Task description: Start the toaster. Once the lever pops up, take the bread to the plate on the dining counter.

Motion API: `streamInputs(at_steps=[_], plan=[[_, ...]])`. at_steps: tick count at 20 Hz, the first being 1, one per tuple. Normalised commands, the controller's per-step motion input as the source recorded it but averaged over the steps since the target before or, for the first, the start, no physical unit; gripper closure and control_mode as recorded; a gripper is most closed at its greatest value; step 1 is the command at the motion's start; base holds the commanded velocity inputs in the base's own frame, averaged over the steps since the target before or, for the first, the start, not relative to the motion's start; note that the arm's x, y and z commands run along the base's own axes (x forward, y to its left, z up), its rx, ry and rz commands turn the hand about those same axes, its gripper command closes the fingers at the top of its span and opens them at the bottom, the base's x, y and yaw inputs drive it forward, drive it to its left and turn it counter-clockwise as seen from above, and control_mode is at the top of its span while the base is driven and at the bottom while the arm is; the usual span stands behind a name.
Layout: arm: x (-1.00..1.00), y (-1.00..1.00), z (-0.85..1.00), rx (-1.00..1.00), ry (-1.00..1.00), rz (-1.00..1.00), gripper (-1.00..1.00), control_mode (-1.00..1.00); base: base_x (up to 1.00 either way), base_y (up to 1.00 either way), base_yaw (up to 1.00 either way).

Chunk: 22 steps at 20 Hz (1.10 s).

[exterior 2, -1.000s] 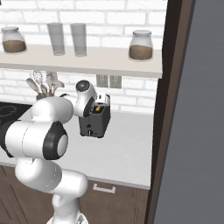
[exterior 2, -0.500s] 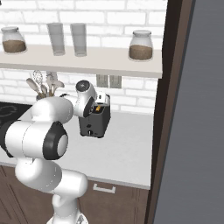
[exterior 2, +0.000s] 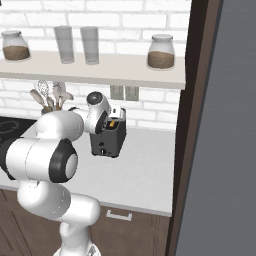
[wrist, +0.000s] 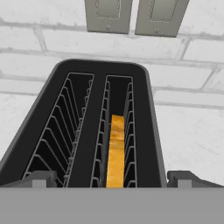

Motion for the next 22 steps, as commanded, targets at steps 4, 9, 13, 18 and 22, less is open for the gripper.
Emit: streamInputs(at_steps=[4, 9, 13, 18, 22], plan=[[0.0, 0.0, 0.0, 0.0, 0.0, 0.0, -1.0, -1.0, 0.0, 0.0, 0.0], [0.0, 0.0, 0.0, 0.0, 0.0, 0.0, -1.0, -1.0, 0.0, 0.0, 0.0], [0.0, 0.0, 0.0, 0.0, 0.0, 0.0, -1.0, -1.0, 0.0, 0.0, 0.0], [0.0, 0.0, 0.0, 0.0, 0.0, 0.0, -1.0, -1.0, 0.0, 0.0, 0.0], [0.0, 0.0, 0.0, 0.0, 0.0, 0.0, -1.0, -1.0, 0.0, 0.0, 0.0]])
